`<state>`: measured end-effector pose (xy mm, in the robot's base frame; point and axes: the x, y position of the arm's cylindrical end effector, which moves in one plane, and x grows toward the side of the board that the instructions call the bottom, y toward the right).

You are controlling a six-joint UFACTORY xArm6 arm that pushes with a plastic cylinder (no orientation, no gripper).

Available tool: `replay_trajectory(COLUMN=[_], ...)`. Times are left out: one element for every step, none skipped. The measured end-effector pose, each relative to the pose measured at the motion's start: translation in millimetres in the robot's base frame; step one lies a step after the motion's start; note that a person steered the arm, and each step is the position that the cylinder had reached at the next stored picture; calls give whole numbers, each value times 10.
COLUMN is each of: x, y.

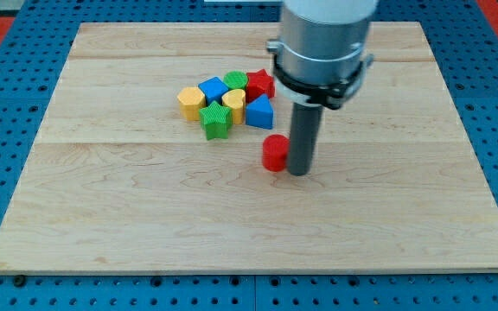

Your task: Drag the red circle into group of blocks

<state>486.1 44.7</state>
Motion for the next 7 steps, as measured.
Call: replay_trajectory(x=[63,-26,-208,-451,-520,-479,-399], y=[-130,-342,-301,-293,-284,-266,12])
